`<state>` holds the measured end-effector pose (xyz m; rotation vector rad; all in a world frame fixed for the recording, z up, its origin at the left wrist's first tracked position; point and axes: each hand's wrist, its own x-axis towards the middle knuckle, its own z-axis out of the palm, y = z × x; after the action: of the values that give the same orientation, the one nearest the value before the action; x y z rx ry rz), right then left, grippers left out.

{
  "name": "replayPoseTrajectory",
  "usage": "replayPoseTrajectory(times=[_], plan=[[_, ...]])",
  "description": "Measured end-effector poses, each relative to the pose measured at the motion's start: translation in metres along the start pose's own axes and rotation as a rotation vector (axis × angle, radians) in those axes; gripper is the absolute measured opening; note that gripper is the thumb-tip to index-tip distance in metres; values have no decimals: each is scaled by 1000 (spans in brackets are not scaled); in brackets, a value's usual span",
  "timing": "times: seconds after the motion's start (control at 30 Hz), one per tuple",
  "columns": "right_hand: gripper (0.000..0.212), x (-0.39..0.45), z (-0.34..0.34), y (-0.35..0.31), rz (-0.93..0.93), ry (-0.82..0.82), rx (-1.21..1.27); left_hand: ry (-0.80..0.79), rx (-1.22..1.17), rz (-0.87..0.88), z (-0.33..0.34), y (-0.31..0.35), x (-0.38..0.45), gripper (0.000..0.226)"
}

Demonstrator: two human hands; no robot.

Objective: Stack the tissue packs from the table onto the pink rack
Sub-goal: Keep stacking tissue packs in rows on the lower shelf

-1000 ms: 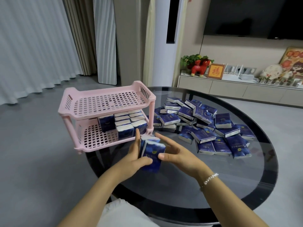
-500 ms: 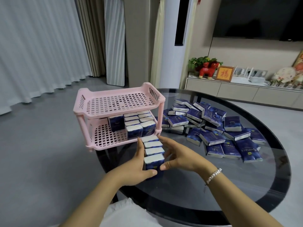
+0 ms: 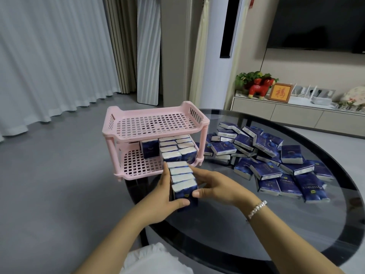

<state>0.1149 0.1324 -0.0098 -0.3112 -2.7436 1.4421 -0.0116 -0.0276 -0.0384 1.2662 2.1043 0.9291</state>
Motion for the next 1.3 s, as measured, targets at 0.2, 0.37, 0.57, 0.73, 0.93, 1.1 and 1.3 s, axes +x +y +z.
replayPoseTrajectory(times=[0.2, 0.37, 0.57, 0.73, 0.93, 1.1, 1.3], plan=[[73, 36, 13, -19, -45, -16, 50, 152, 30, -40, -33, -8, -8, 112], [80, 71, 19, -39, -72, 15, 20, 238, 42, -24, -61, -20, -1, 110], [84, 100, 20, -50, -86, 82, -272, 247, 27, -19, -86, -37, 17, 109], [70, 109, 16, -57, -47, 113, -495, 213, -82, 7, -86, -50, 35, 98], [68, 126, 15, -49, -30, 161, -456, 271, -54, -38, -88, -57, 55, 85], [68, 138, 21, -39, -5, 223, -520, 275, 30, -40, -84, -61, 65, 90], [61, 139, 25, -34, -28, 315, -556, 354, 105, -63, -77, -61, 72, 85]])
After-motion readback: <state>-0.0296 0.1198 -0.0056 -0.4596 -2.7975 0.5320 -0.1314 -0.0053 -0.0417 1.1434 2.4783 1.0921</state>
